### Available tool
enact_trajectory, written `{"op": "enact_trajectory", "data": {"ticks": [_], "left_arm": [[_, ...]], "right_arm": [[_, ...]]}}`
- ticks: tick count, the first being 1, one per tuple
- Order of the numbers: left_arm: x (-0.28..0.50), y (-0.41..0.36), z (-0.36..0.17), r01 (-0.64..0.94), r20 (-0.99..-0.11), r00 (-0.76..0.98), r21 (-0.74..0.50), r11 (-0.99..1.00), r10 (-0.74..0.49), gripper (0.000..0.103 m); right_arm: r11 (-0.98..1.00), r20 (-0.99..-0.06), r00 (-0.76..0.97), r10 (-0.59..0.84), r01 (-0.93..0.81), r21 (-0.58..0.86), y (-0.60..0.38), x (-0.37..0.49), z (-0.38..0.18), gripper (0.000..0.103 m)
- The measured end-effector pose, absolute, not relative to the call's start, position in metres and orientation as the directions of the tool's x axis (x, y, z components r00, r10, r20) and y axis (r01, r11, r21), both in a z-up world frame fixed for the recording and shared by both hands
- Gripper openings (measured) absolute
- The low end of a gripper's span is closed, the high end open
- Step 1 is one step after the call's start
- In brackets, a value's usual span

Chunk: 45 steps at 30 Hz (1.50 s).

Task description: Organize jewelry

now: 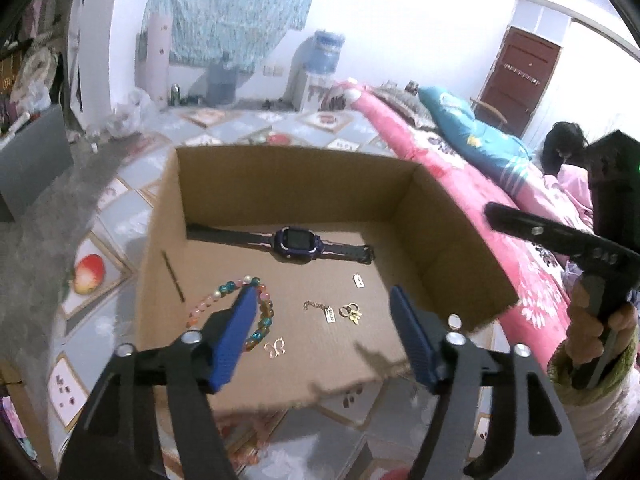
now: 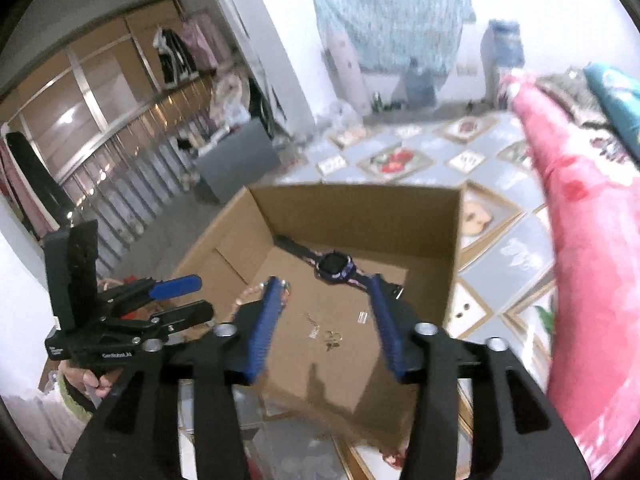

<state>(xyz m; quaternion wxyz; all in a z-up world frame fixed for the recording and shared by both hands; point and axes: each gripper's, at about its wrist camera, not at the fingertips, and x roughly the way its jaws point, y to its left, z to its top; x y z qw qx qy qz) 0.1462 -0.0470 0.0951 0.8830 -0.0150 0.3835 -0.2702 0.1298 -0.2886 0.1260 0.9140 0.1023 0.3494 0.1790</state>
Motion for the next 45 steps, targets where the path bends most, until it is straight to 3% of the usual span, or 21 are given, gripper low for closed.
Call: {"op": "enact_trajectory", "data": {"ticks": [6, 10, 14, 21, 30, 37, 45], "left_arm": [[0.102, -0.021, 0.113, 0.459, -0.613, 0.635, -0.190, 0.868, -0.470, 0.087], [0.074, -0.009, 0.113, 0.443, -0.601, 0.674, -0.135, 0.886, -0.429, 0.097], [0.046, -0.001, 0.094, 0.401, -0.629, 0.696, -0.060, 0.914, -0.346, 0.097], [0.033, 0.008, 0.034, 0.314, -0.758, 0.600, -0.070, 0.947, -0.255, 0.097], [0.049, -0.003, -0.001, 0.248, -0.809, 0.570, 0.002, 0.969, -0.145, 0.097], [0.060, -0.018, -0.015, 0.266, -0.831, 0.543, 0.032, 0.963, -0.122, 0.097], [0.064, -0.020, -0.030, 0.260, -0.856, 0.503, 0.018, 0.965, -0.120, 0.097]], "right_arm": [[0.933, -0.546, 0.761, 0.350, -0.229, 0.278, -0.303, 0.076, 0.140, 0.071], [0.960, -0.576, 0.770, 0.274, -0.187, 0.207, -0.298, 0.045, 0.126, 0.083], [0.977, -0.633, 0.744, 0.211, -0.154, 0.145, -0.284, 0.025, 0.098, 0.089], [0.992, -0.775, 0.621, 0.114, -0.108, 0.060, -0.250, 0.025, 0.028, 0.089], [0.996, -0.848, 0.523, 0.084, -0.026, 0.082, -0.244, 0.041, -0.010, 0.089], [1.000, -0.859, 0.512, -0.019, 0.013, -0.014, -0.238, 0.047, -0.020, 0.095], [1.000, -0.845, 0.534, -0.026, 0.027, -0.013, -0.234, 0.041, -0.020, 0.095]]}}
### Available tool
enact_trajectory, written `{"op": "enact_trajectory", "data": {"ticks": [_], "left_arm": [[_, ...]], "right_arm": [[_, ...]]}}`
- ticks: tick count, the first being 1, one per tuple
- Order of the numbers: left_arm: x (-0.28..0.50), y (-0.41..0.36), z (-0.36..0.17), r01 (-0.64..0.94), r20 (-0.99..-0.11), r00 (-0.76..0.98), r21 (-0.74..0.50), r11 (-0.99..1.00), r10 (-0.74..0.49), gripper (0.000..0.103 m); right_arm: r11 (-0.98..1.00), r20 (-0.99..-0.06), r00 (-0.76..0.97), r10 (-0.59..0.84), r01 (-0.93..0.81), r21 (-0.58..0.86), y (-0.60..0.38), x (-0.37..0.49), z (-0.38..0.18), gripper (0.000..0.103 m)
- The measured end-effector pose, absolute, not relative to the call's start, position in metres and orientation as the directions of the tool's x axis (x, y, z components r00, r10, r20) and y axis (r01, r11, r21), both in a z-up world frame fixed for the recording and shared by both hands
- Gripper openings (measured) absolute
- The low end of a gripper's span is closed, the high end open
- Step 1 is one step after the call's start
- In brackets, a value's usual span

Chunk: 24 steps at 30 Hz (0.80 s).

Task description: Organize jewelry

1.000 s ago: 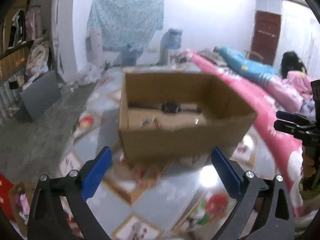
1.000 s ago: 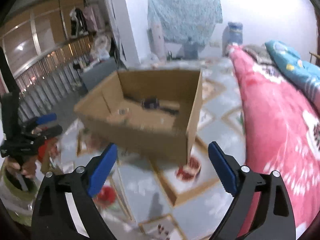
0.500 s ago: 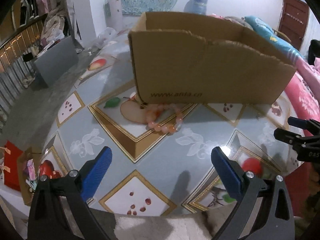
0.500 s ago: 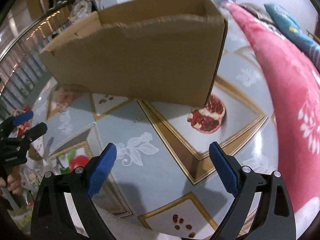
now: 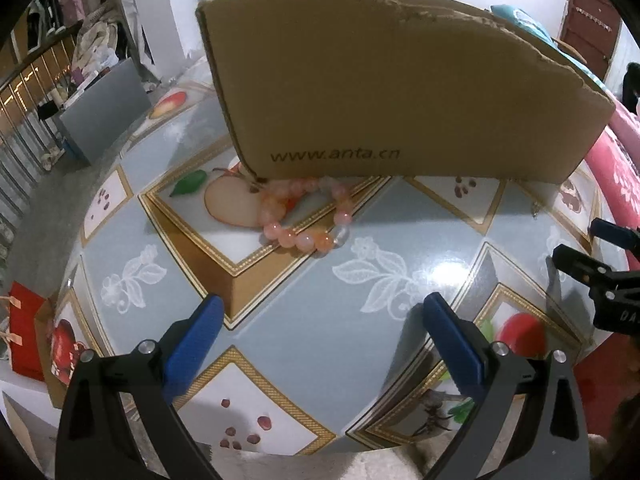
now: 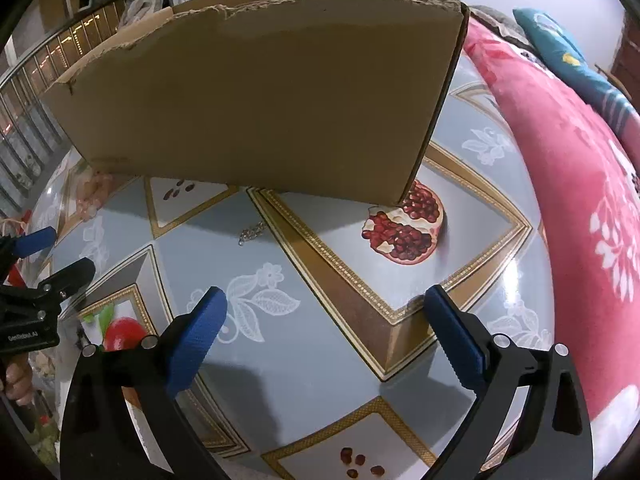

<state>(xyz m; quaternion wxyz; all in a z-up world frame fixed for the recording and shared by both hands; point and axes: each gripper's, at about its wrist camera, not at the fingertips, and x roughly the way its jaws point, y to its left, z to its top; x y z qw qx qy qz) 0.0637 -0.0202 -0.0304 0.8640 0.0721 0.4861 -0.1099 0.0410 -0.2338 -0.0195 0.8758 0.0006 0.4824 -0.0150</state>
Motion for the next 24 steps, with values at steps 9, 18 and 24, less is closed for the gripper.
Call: {"op": "enact_trajectory", "data": {"ticks": [9, 18, 24], "left_arm": [[0.064, -0.022, -0.031, 0.263, -0.851, 0.514, 0.031, 0.964, -0.113, 0.098], [0.064, -0.022, -0.030, 0.263, -0.851, 0.513, 0.030, 0.964, -0.113, 0.098], [0.064, -0.021, -0.031, 0.261, -0.851, 0.513, 0.032, 0.965, -0.111, 0.098]], "right_arm": [[1.000, -0.845, 0.534, -0.026, 0.026, -0.014, -0.236, 0.037, -0.021, 0.095], [0.999, -0.851, 0.525, -0.028, 0.028, -0.015, -0.233, 0.046, -0.021, 0.095], [1.000, -0.854, 0.519, -0.026, 0.029, -0.013, -0.235, 0.050, -0.021, 0.095]]}}
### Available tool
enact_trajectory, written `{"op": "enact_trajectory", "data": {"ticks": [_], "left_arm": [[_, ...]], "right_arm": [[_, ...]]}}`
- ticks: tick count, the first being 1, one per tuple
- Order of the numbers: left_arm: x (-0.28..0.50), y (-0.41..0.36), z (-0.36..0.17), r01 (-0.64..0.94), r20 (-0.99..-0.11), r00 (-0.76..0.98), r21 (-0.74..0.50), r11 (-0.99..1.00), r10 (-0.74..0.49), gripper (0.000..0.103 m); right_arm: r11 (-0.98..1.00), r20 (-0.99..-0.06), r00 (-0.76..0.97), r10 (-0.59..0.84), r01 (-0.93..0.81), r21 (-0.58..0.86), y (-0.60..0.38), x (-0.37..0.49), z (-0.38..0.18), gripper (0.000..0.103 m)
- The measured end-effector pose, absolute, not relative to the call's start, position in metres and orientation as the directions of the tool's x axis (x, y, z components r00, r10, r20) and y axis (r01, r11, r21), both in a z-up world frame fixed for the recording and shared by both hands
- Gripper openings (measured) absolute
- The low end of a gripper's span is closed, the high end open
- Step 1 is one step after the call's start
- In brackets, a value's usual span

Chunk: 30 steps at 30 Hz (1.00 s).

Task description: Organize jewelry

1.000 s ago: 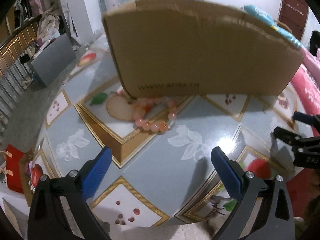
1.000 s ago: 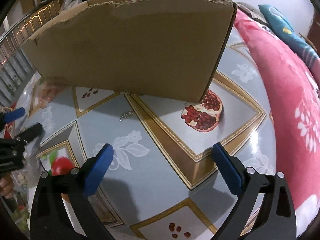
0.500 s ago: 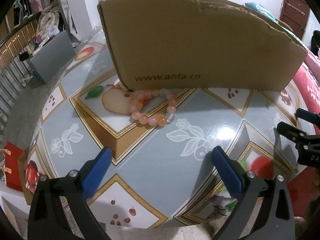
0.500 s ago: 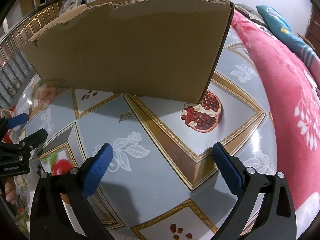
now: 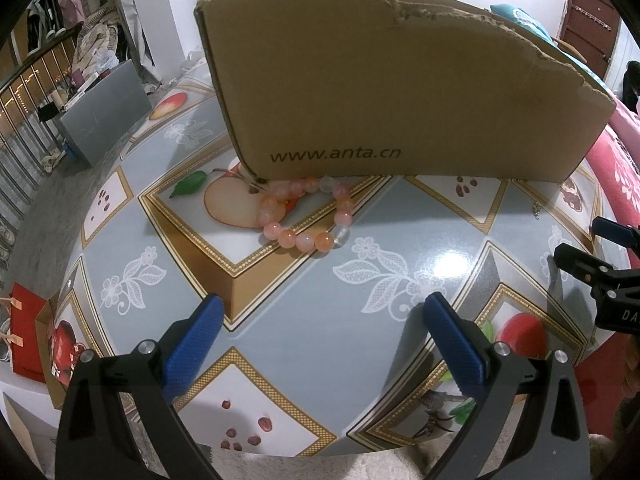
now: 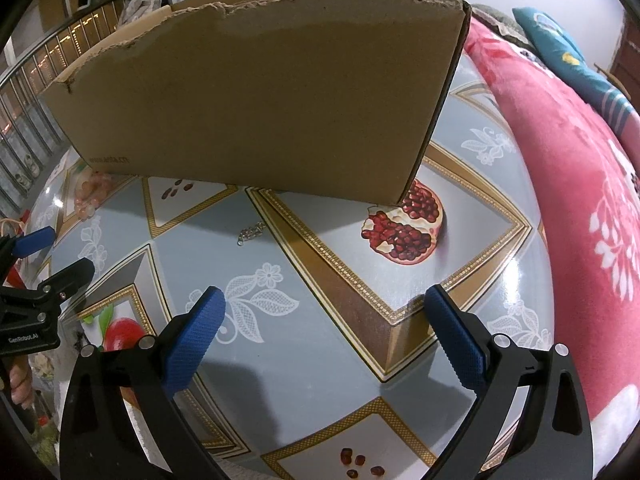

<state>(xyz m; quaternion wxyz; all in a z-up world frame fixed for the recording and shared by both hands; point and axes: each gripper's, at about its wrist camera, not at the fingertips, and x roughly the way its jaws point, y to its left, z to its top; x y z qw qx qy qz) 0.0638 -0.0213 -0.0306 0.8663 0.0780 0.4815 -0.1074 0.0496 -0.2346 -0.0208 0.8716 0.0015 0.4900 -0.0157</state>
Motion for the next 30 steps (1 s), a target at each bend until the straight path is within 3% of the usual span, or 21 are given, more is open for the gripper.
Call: {"op": "enact_trajectory", "data": {"ticks": [30], "left_arm": [[0.0626, -0.0206, -0.0306, 0.253, -0.851, 0.515, 0.032, 0.967, -0.107, 0.099]], "right_arm": [[1.000, -0.856, 0.516, -0.020, 0.018, -0.013, -0.2348, 0.0467, -0.0234, 0.095]]}}
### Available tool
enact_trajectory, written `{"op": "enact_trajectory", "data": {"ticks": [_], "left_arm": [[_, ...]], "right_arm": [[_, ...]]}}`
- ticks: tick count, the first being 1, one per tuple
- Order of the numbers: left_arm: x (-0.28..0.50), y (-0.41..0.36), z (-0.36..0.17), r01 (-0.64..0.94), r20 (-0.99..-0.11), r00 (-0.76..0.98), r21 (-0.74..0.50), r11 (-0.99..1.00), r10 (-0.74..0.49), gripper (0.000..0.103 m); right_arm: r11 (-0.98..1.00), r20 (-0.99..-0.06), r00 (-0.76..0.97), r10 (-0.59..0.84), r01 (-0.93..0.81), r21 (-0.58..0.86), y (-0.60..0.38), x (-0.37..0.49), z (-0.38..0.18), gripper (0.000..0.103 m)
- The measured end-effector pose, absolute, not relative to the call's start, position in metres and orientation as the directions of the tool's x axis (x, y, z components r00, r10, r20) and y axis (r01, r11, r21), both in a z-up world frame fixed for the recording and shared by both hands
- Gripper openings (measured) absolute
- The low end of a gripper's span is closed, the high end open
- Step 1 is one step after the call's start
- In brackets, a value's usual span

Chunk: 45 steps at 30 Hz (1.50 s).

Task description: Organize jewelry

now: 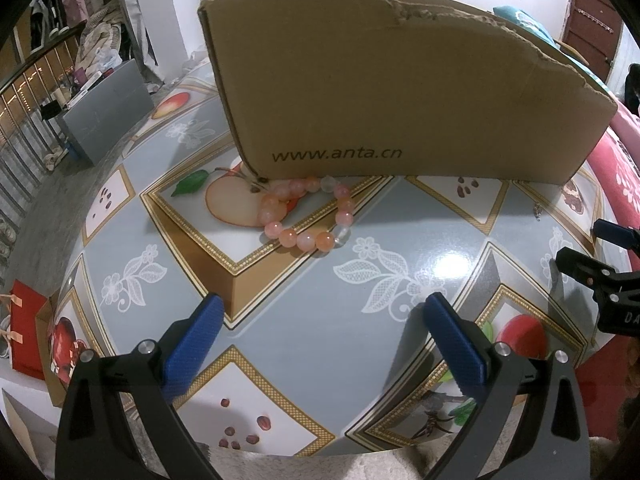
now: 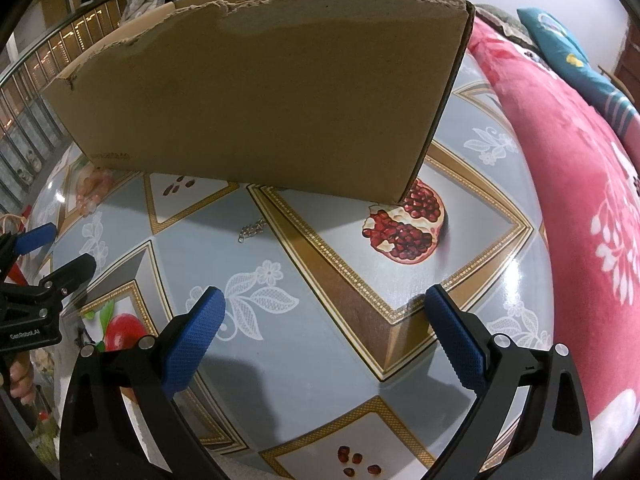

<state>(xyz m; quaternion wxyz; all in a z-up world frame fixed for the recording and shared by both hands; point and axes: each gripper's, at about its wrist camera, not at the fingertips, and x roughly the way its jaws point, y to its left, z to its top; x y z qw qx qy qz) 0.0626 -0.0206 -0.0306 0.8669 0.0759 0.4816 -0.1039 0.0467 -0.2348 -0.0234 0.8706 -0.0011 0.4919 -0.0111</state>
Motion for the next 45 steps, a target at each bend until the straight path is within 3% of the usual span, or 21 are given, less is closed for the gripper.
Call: {"op": "enact_trajectory", "data": {"ticks": [45], "left_arm": [[0.0678, -0.0227, -0.0313, 0.261, -0.865, 0.492, 0.035, 0.965, -0.102, 0.099]], "right_arm": [[1.000, -0.856, 0.516, -0.015, 0.011, -0.011, -0.2360, 0.0448, -0.0211, 0.095]]}}
